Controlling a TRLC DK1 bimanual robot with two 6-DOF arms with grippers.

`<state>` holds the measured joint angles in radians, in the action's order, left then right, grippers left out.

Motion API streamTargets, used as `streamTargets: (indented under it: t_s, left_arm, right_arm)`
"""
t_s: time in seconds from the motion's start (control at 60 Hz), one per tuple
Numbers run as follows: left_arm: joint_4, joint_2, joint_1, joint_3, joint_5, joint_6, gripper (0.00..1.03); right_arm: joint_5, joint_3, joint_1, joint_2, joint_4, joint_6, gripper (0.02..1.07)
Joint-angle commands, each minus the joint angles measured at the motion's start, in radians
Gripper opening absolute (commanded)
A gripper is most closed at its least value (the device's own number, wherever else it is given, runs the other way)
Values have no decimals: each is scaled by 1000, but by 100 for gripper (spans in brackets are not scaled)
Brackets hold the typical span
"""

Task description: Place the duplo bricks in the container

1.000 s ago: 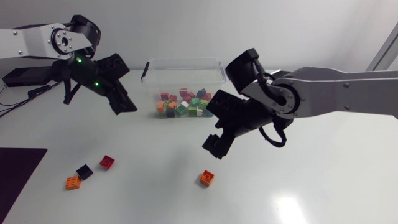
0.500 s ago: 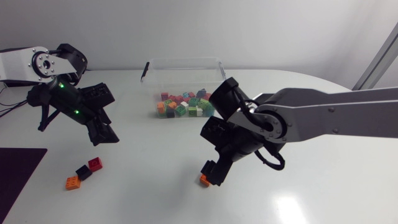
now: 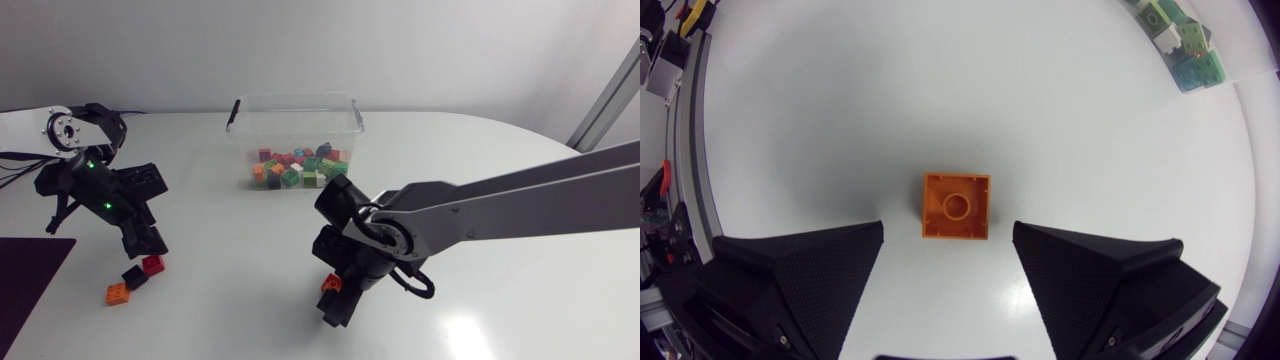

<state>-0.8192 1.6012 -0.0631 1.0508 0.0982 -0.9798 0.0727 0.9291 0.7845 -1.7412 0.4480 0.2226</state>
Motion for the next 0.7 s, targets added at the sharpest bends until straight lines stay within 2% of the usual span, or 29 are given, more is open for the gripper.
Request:
streamTargets:
  t_s: [0.0,0.067,0.233,0.25,0.45,0.683]
  left_arm:
    - [6,28,-20,-32,-6,-46,97]
    - [9,42,-32,-31,-11,-53,97]
    - [32,69,-58,-31,-32,-74,97]
    - [32,72,-60,-29,-34,-76,97]
    - [23,89,-73,-43,-61,-134,97]
    - [45,89,-81,-80,-87,-200,97]
  right_arm:
    - [-14,4,7,-43,-17,-25,84]
    - [-14,7,7,-57,-32,-25,74]
    - [-31,7,19,-64,-57,-25,37]
    - [-31,7,19,-64,-57,-25,35]
    - [-40,4,18,-1,-29,-8,34]
    - [-36,37,-24,166,72,21,34]
